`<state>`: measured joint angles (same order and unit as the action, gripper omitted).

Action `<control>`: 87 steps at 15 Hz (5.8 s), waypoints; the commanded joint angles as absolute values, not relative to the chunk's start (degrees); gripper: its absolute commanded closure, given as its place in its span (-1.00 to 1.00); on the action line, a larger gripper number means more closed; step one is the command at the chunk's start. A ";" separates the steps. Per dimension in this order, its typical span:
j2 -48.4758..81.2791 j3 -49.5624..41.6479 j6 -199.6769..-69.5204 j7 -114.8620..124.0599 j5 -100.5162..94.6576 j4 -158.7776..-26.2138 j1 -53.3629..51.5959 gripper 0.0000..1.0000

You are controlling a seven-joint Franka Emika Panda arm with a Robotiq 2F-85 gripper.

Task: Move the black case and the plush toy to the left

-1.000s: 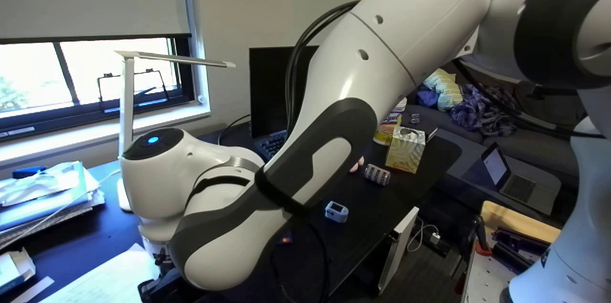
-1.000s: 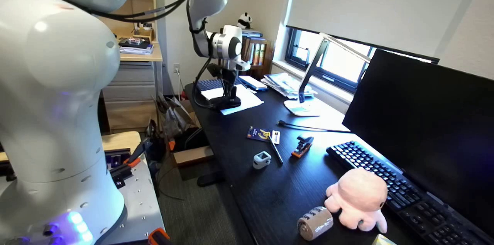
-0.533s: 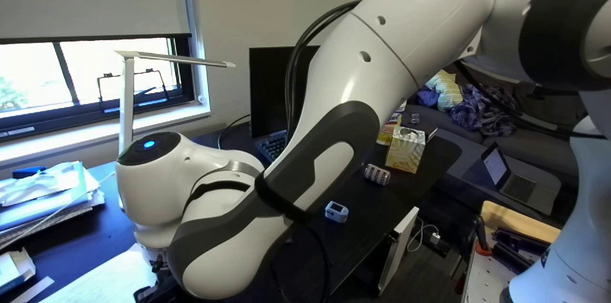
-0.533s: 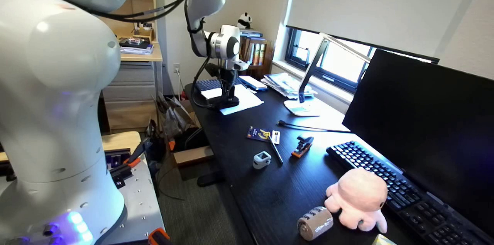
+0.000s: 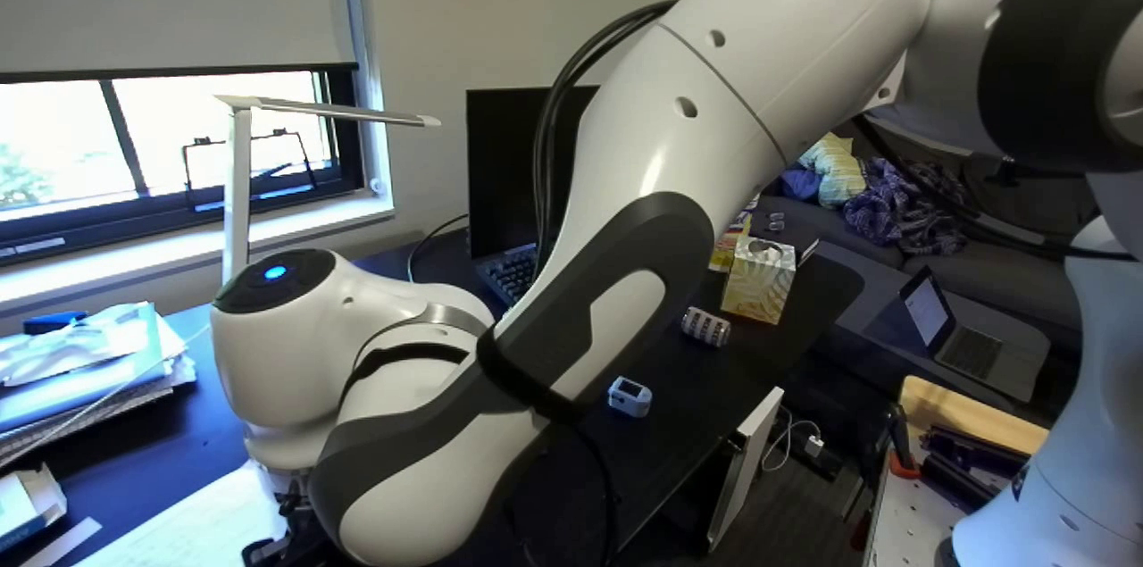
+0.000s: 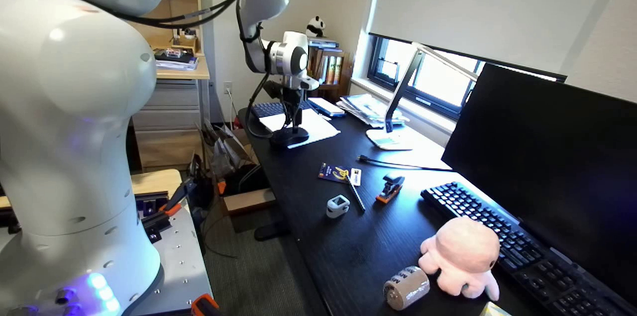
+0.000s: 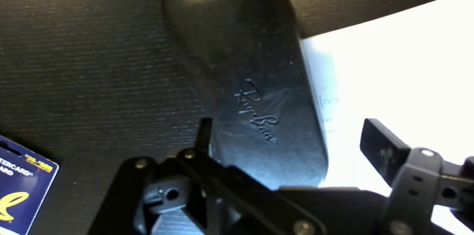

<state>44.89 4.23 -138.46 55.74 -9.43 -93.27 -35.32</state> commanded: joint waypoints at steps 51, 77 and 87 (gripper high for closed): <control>27.58 -10.12 -136.12 23.50 -4.04 -108.87 1.35 -1.00; 37.56 -9.40 -133.46 28.75 6.95 -100.00 10.89 -1.00; 39.74 -11.14 -132.49 15.74 4.63 -98.28 10.75 -0.21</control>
<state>38.98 -10.99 -133.58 17.99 5.15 -99.52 10.32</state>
